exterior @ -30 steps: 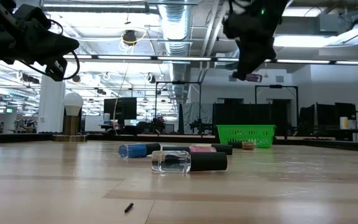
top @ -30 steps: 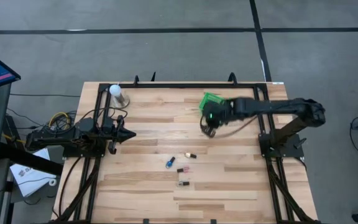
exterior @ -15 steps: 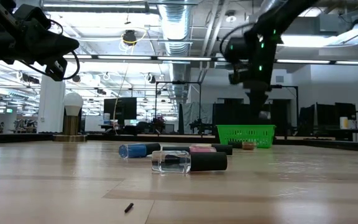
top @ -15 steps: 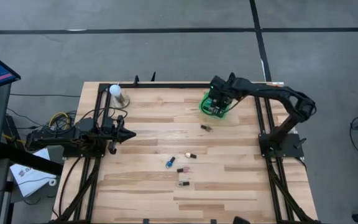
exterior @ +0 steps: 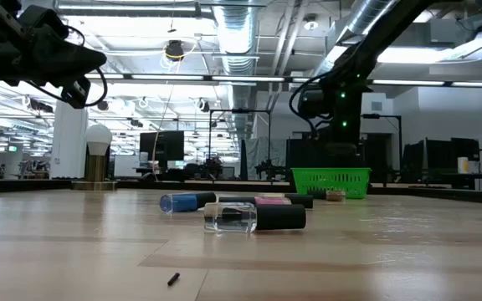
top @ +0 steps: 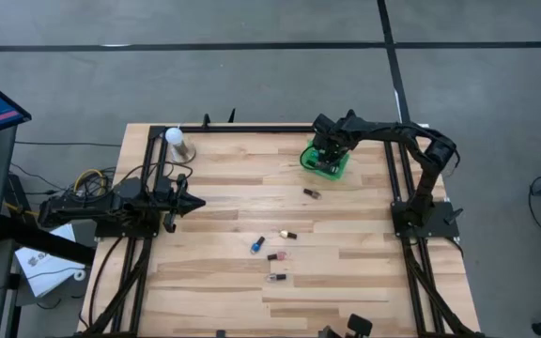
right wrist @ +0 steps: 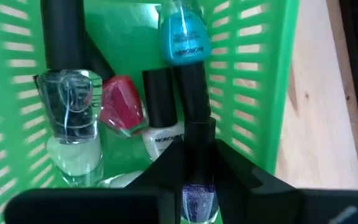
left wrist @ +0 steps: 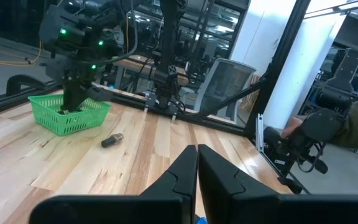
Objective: Pick & Place Nail Polish
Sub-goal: Put the purple nail polish into the green bin, then put the brown nail polish into the green bin
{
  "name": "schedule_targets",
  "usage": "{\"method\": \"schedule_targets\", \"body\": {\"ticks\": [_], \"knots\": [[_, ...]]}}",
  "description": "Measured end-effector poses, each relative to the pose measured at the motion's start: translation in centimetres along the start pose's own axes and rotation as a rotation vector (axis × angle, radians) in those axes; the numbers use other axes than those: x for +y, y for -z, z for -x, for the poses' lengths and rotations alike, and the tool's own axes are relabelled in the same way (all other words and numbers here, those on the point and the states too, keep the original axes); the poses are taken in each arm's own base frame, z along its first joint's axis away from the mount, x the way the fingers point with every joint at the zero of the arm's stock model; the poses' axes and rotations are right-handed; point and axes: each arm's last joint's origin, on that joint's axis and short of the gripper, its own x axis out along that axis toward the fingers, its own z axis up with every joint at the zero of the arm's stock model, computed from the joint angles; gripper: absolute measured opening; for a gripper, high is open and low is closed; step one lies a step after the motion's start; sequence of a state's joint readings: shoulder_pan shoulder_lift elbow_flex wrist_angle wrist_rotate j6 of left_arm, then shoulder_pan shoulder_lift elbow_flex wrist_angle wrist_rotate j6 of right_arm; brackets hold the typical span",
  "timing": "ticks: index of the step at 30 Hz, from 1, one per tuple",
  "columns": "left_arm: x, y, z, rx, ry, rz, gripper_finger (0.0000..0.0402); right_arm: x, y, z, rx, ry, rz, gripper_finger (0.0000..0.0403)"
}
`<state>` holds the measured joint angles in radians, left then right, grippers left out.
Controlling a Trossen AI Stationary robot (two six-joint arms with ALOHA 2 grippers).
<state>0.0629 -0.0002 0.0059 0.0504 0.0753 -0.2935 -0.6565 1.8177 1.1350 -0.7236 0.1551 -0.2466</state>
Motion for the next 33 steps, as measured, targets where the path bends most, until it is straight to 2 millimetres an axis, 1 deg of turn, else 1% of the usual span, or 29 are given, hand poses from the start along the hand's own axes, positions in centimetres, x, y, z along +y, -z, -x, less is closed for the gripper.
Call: {"method": "schedule_targets", "body": {"ticks": [3,7,14,17,20,22,25,29,33], "knots": [[0.0,0.0,0.0,-0.001,0.000,0.000,0.0008,0.3,-0.1,0.0,-0.004,0.003,0.008,0.0064],[0.0,0.0,0.0,-0.001,0.000,0.000,0.0008,0.6,-0.2,0.5,-0.010,0.001,0.014,0.0098],[0.0,0.0,0.0,-0.001,0.000,0.000,0.0008,0.3,-1.5,3.4,-0.009,-0.004,-0.026,0.0188],[0.0,0.0,0.0,-0.001,0.001,0.000,0.0008,0.9,-2.5,5.2,-0.036,-0.050,-0.055,0.0215],[0.0,0.0,0.0,-0.002,0.000,0.000,0.0008,2.4,-3.7,7.2,-0.086,-0.135,-0.062,0.0226],[0.0,0.0,0.0,-0.002,0.000,0.000,0.0008,4.0,-4.3,8.3,-0.111,-0.177,-0.028,0.0227],[0.0,0.0,0.0,-0.002,0.000,0.000,0.0008,6.9,-4.7,9.2,-0.145,-0.195,0.051,0.0222],[0.0,0.0,0.0,-0.002,0.000,0.000,0.0008,10.1,-4.3,9.3,-0.136,-0.220,0.105,0.0213],[0.0,0.0,0.0,-0.002,0.001,0.000,0.0008,12.2,-3.3,7.8,-0.109,-0.231,0.099,0.0206]]}}
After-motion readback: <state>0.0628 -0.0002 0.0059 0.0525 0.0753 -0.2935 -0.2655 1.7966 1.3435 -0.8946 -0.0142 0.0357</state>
